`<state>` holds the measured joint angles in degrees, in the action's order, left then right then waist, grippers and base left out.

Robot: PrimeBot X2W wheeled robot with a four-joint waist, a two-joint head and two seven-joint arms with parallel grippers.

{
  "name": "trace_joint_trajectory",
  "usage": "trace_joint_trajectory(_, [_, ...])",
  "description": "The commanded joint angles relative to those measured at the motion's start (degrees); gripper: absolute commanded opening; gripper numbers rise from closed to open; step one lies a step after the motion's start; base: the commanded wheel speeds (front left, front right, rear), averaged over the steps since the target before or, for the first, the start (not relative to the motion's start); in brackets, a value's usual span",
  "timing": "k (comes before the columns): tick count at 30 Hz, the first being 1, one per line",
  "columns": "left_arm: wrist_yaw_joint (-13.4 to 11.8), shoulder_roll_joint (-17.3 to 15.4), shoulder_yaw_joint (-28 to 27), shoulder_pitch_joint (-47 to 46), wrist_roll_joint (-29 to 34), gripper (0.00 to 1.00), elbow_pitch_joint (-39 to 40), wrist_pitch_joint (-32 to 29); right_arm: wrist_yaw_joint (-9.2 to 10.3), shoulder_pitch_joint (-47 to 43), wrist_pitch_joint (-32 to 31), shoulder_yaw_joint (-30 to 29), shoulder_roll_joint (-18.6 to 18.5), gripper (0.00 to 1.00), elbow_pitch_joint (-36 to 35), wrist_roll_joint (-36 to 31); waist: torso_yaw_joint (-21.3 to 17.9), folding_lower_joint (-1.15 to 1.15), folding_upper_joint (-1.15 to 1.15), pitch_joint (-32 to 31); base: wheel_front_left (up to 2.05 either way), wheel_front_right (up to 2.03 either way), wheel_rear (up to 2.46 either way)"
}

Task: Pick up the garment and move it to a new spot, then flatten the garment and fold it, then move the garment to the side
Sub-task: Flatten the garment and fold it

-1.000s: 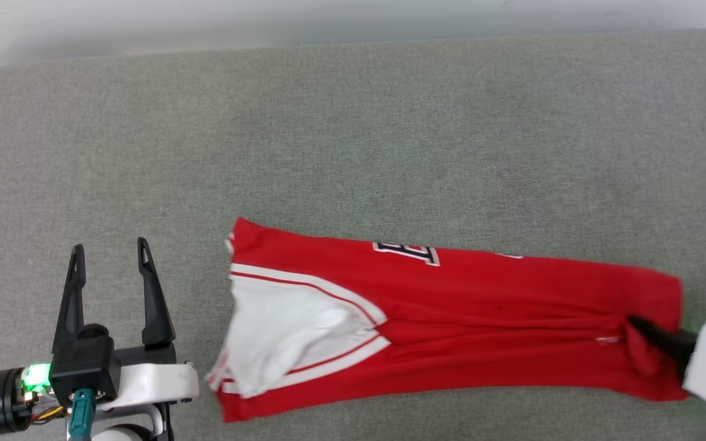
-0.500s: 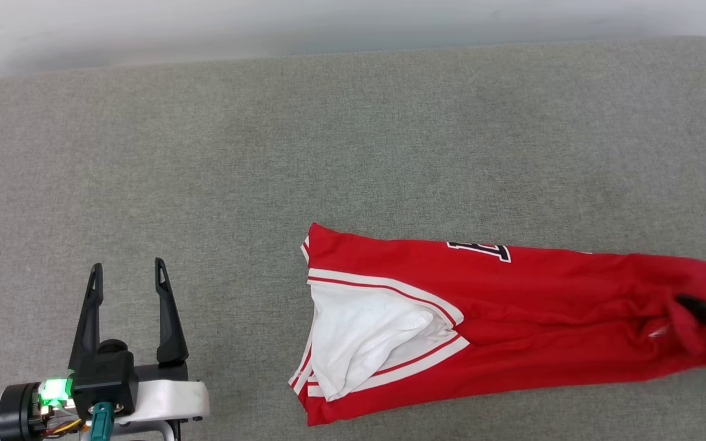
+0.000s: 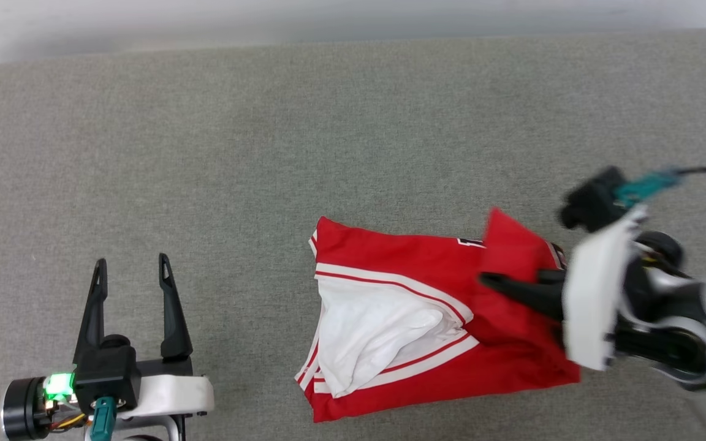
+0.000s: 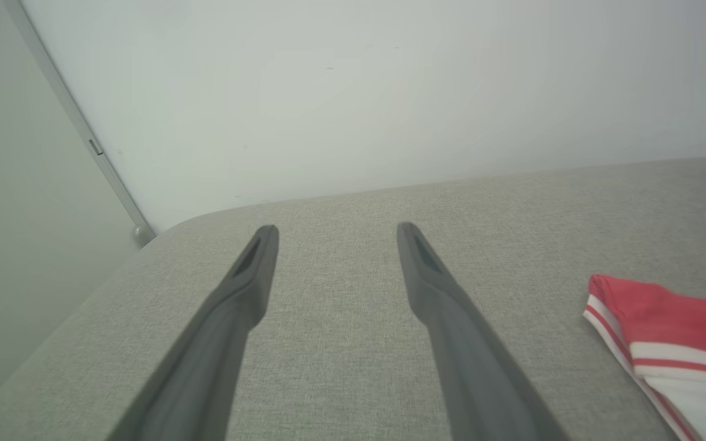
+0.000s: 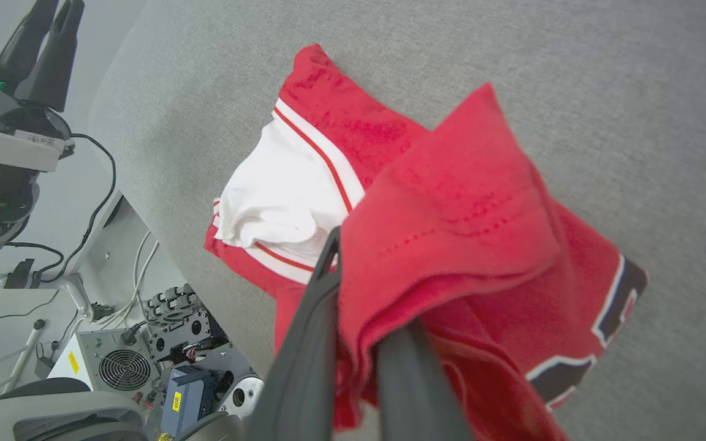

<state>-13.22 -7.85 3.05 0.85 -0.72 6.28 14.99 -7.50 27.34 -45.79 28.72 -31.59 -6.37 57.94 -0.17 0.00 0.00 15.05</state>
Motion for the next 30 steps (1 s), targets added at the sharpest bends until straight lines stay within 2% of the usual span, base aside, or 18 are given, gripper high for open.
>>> trace_joint_trajectory(1, [0.2, 0.2, 0.0, -0.8, 0.0, 1.0, 0.0, 0.3, 0.02, 1.8, -0.4, 1.4, 1.4, 0.0, 0.5, -0.6, 0.4, 0.0, 0.0, 0.6, 0.0, 0.0, 0.0])
trace_joint_trajectory(6, [0.8, 0.6, 0.3, -2.0, 0.2, 1.0, -0.2, 0.3, 0.02, 10.0, -2.1, 10.9, 7.6, 0.0, 5.7, -5.2, 1.3, 0.0, 0.0, 2.0, 0.0, 0.0, 0.0])
trace_joint_trajectory(12, [1.1, 1.0, 0.7, -3.1, 0.4, 1.0, -0.5, 0.3, 0.02, 16.4, 1.1, 19.7, 12.5, 0.0, 16.6, -9.0, 2.2, 0.0, 0.0, 3.3, 0.0, 0.0, 0.0])
trace_joint_trajectory(17, [1.2, 1.4, 0.8, -3.5, 0.4, 1.0, -0.7, 0.3, 0.02, 18.4, 4.6, 26.2, 14.0, 0.0, 24.7, -9.8, 2.7, 0.0, 0.0, 3.7, 0.0, 0.0, 0.0])
trace_joint_trajectory(21, [1.1, 1.6, 0.4, -2.8, 0.1, 1.0, -1.1, 0.3, 0.02, 18.9, 8.9, 30.1, 13.3, 0.0, 27.1, -9.7, 2.3, 0.0, 0.0, 3.2, 0.0, 0.0, 0.0])
trace_joint_trajectory(22, [1.1, 1.6, 0.2, -2.5, 0.0, 1.0, -1.2, 0.3, 0.02, 19.2, 10.6, 30.4, 13.1, 0.19, 27.2, -9.4, 2.1, 0.0, 0.0, 2.8, 0.0, 0.0, 0.0])
trace_joint_trajectory(23, [1.2, 1.6, 0.1, -2.2, 0.0, 1.0, -1.3, 0.3, 0.02, 19.4, 12.1, 30.7, 12.9, 1.0, 26.8, -9.0, 1.8, 0.0, 0.0, 2.4, 0.0, 0.0, 0.0])
trace_joint_trajectory(27, [1.5, 1.3, -0.5, -1.4, 0.1, 1.0, -1.8, 0.3, 0.02, 20.8, 20.6, 31.1, 10.3, 1.0, 23.2, -10.1, 0.8, 0.0, 0.0, 0.5, 0.0, 0.0, 0.0])
trace_joint_trajectory(30, [1.5, 1.3, -0.8, -0.9, -0.1, 1.0, -1.9, 0.3, 0.02, 20.5, 28.8, 28.4, 7.9, 1.0, 21.4, -12.6, 0.1, 0.0, 0.0, -0.8, 0.0, 0.0, 0.0])
